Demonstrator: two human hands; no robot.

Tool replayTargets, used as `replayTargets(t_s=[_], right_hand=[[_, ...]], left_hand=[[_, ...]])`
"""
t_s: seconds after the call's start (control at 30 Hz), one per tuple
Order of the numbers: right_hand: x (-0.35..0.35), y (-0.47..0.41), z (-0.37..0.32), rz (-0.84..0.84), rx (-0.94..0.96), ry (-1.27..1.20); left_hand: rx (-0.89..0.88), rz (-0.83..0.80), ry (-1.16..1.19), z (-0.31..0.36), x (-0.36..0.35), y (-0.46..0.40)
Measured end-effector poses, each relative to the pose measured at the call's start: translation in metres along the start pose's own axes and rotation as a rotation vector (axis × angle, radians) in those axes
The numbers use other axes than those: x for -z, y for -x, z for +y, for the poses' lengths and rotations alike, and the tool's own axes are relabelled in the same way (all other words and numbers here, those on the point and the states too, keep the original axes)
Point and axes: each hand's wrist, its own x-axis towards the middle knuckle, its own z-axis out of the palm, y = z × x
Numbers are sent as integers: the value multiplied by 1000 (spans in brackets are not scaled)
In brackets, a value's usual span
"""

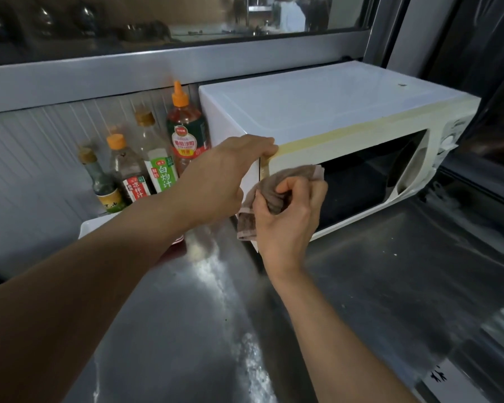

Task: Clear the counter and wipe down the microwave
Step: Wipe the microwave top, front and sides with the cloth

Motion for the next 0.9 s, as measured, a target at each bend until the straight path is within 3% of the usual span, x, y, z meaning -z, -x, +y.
replayTargets(t_s=[0.1, 0.4, 0.63, 0.9], right_hand=[[-5, 16, 17, -6, 41, 40], [-11, 78, 75, -208, -216, 222], [-2, 82, 76, -299, -195, 224], [12, 22, 22, -149, 22, 71]], left_hand=[[-2, 29, -11, -1, -5, 0], [14, 92, -5, 3, -15, 2], [23, 100, 24, 2, -13, 1], [28, 42, -7, 10, 3, -5]])
